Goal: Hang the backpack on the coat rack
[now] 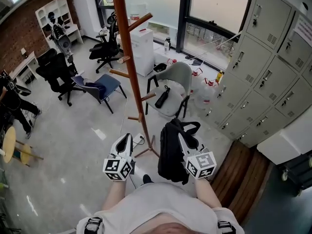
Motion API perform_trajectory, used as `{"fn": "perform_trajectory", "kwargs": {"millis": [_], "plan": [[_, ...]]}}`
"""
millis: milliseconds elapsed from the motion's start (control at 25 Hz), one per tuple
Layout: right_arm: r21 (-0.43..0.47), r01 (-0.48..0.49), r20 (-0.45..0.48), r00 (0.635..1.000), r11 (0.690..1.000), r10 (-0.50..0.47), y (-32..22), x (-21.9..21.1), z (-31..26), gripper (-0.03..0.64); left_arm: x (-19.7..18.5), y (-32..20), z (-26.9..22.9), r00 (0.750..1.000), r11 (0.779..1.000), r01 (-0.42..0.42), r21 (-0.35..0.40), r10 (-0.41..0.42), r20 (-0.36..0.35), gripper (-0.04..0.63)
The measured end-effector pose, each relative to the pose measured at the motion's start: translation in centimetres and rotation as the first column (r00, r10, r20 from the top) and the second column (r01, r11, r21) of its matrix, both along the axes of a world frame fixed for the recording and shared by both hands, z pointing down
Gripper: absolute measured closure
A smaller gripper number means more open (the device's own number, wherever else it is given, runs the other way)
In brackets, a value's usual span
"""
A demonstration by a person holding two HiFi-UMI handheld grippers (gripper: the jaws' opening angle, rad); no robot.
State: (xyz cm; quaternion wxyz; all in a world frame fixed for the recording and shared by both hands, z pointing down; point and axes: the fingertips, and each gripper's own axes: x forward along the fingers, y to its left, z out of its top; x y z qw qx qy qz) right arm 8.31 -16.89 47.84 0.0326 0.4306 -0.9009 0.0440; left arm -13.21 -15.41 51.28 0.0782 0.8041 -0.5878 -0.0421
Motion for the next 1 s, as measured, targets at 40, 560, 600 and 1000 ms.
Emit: {"fn": "perform_trajectory", "kwargs": {"millis": [40,560,600,1000], "plan": [[0.005,-0.011,-0.003,1.0,1.0,0.011,-0.9,-0.5,-0.2,0.584,-0.6,-1.1,-0.2,1.0,1.0,-0.011,0.005,0.011,0.003,0.584],[0.076,-0.13,-0.003,0.991,0.989,0.131,-9.2,-3.4,-2.7,0.584,-6.2,-11.5,-0.7,0.995,0.995,-0.097,0.021,0.097,0.007,0.584],[0.078,-0.127,-0.005,0.992,0.989,0.127,-9.6,-3.5,-2.9,0.584,-6.3,-11.8,-0.7,0.996,0.996,-0.093,0.019,0.093,0.005,0.584],[0.111,-0.052,-0.049,0.997,0.993,0.057,-12.5,-2.8,-5.6,0.584,-4.8,-13.1,-1.8,0.999,0.999,-0.044,0.019,0.044,0.007,0.584]]}}
